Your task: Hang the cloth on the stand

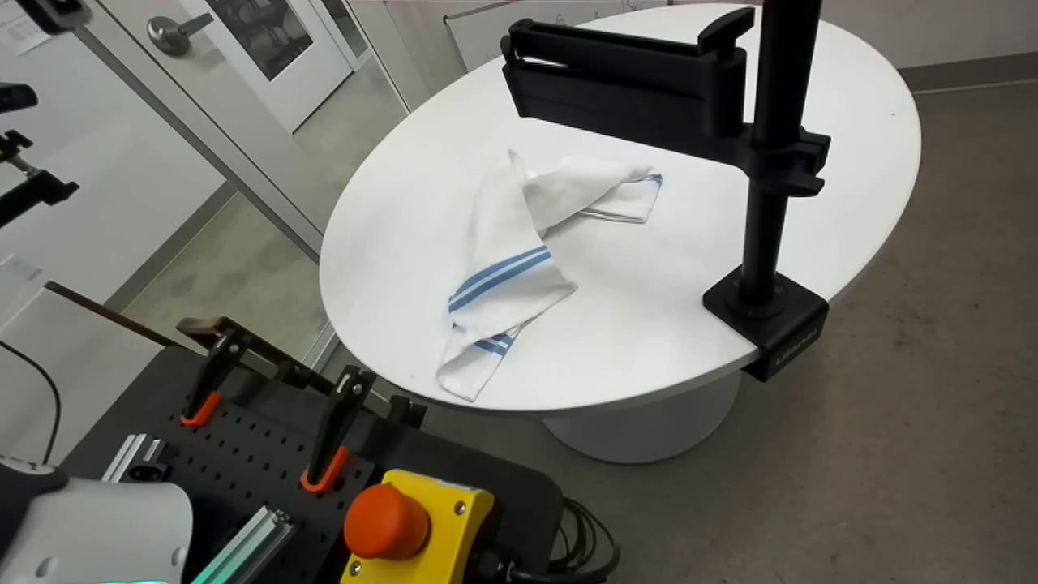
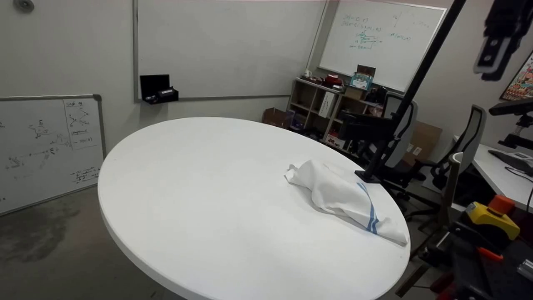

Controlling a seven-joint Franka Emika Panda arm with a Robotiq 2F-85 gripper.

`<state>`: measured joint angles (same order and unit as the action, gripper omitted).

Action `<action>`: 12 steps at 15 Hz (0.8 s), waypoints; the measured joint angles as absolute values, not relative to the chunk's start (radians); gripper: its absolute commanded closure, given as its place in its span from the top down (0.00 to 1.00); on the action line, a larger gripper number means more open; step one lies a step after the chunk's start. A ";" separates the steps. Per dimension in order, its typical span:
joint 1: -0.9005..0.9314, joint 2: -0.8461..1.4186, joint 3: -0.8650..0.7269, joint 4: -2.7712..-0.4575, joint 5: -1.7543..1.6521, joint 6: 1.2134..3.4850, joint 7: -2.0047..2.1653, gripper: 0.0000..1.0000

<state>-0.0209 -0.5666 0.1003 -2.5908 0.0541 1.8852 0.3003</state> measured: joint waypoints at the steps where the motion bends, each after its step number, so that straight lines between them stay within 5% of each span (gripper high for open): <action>1: -0.031 -0.551 0.099 -2.615 0.033 1.933 0.300 1.00; 12: -0.207 -0.279 0.059 -2.697 -0.293 2.273 0.350 1.00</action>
<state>-0.2072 -0.2790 0.0594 -2.6969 -0.2935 2.2728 0.3503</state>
